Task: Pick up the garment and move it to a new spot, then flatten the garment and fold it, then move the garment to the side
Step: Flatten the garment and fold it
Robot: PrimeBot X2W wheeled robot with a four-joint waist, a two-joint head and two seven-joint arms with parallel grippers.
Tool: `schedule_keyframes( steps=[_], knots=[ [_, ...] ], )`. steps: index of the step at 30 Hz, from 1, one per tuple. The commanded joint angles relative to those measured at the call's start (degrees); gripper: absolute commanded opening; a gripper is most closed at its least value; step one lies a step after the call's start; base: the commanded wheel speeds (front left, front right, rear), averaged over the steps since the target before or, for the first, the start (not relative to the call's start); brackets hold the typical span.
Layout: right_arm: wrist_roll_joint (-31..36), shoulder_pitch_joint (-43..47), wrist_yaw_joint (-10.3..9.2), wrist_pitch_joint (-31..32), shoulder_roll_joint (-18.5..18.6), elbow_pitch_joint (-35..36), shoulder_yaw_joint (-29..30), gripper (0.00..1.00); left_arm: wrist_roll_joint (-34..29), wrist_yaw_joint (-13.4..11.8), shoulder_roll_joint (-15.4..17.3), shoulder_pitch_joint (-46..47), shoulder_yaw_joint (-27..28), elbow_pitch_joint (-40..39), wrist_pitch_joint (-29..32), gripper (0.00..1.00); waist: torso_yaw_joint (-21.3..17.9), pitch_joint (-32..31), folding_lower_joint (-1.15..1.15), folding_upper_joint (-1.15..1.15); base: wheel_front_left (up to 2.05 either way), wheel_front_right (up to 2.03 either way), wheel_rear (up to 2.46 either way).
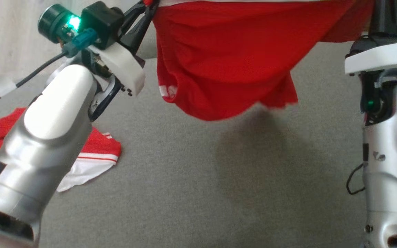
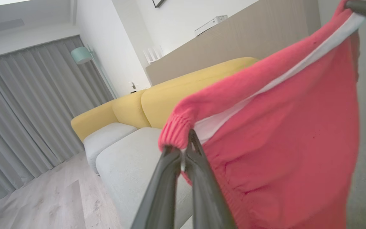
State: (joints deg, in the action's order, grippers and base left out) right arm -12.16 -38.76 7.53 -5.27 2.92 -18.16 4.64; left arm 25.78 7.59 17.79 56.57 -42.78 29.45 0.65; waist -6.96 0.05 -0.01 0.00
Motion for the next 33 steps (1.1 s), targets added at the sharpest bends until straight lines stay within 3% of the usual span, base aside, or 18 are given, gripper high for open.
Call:
schedule_keyframes(
  steps=[1, 9, 14, 20, 26, 29, 33],
  knots=[
    [0.56, -0.56, -0.04, 0.64, -0.04, 3.10, -1.23, 0.00, 0.92, -0.13, 2.80, 2.95, 1.91, -1.41, 0.75, 0.00, 0.65, -1.14, 0.01, 0.00, 0.00, 0.00, 0.00],
    [5.64, 6.97, -0.04, 7.93, -0.04, 10.73, -0.58, 0.00, 9.65, -0.62, 4.92, -2.66, 4.08, -8.44, 7.07, 0.00, 2.22, 0.73, 0.01, 0.00, 0.00, 0.00, 0.00],
    [8.56, 1.85, -0.04, 11.13, -0.04, 10.32, -0.09, 0.00, 10.99, -2.03, 6.32, -0.10, 5.97, -10.31, 10.21, 0.00, 1.58, 6.61, 0.01, 0.00, 0.00, 0.00, 0.00],
    [11.34, -12.94, -0.04, 9.14, -0.04, 0.29, -1.50, 0.00, 10.79, -2.58, 5.44, 9.92, 8.71, -5.12, 10.33, 0.00, -0.39, 14.32, 0.01, 0.00, 0.00, 0.00, 0.00],
    [15.94, -32.71, -0.04, -1.21, -0.04, -15.92, 2.56, 0.00, 6.91, -3.54, 2.41, 24.42, 10.87, 4.49, 1.62, 0.00, -1.16, 20.98, 0.01, 0.00, 0.00, 0.00, 0.00],
    [17.76, -36.27, -0.04, -4.89, -0.04, -23.68, 5.73, 0.00, 6.63, -2.74, -0.11, 26.95, 10.66, 8.97, -3.16, 0.00, -0.81, 21.66, 0.01, 0.00, 0.00, 0.00, 0.00],
    [22.01, -34.42, -0.04, -6.16, -0.04, -32.69, 5.04, 0.00, 6.86, -0.90, -2.54, 24.15, 6.86, 13.73, -4.85, 0.00, -0.29, 21.24, 0.01, 0.00, 0.00, 0.00, 0.00]
  ],
)
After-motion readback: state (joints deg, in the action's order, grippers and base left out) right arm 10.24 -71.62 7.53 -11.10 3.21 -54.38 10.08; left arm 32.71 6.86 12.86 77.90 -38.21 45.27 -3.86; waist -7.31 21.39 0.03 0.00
